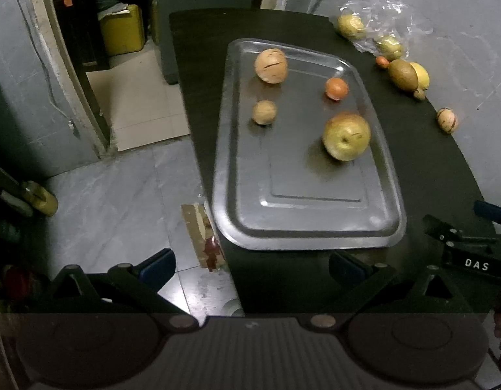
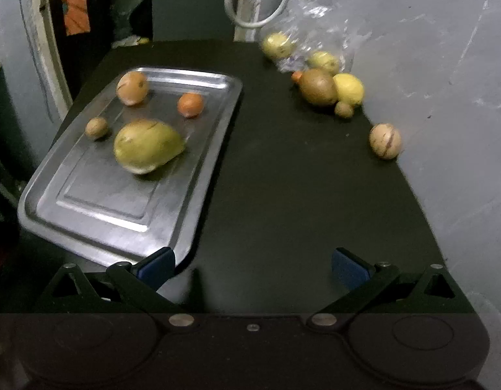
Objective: Organize fruits
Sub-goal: 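Lift both open tools up and away from the tray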
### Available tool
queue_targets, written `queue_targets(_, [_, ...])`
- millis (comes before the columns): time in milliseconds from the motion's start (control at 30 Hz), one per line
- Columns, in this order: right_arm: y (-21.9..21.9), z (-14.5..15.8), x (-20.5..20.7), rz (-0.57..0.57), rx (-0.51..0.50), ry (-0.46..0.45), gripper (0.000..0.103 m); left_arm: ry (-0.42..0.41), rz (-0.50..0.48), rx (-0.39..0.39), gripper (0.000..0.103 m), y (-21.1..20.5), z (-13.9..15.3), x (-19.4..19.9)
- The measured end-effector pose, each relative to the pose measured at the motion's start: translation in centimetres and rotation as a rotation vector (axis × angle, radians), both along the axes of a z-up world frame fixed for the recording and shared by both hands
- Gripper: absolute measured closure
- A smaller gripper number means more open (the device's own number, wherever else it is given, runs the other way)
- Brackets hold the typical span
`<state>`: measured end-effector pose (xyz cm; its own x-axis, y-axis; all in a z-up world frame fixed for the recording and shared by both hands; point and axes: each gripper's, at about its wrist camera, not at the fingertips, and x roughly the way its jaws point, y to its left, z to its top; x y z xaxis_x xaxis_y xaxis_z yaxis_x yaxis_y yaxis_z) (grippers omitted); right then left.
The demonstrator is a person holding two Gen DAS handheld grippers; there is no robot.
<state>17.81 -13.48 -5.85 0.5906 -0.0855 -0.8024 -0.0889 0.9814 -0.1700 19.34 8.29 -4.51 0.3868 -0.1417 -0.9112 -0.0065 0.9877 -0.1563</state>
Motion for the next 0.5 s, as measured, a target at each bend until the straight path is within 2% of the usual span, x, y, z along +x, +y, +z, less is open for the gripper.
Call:
queue_targets(200, [-1.9,0.3,0.5,-0.03,0.012,-0.064,0.001,-0.008,-0.01,-0.004,0.001,-3.2,0.7,1.3])
queue_targets(500, [-5.3,0.9,2.7,-0.14,0.0,-0.226,0.001,0.01,-0.011,-0.008,0.001,-7.9,1.4,5.2])
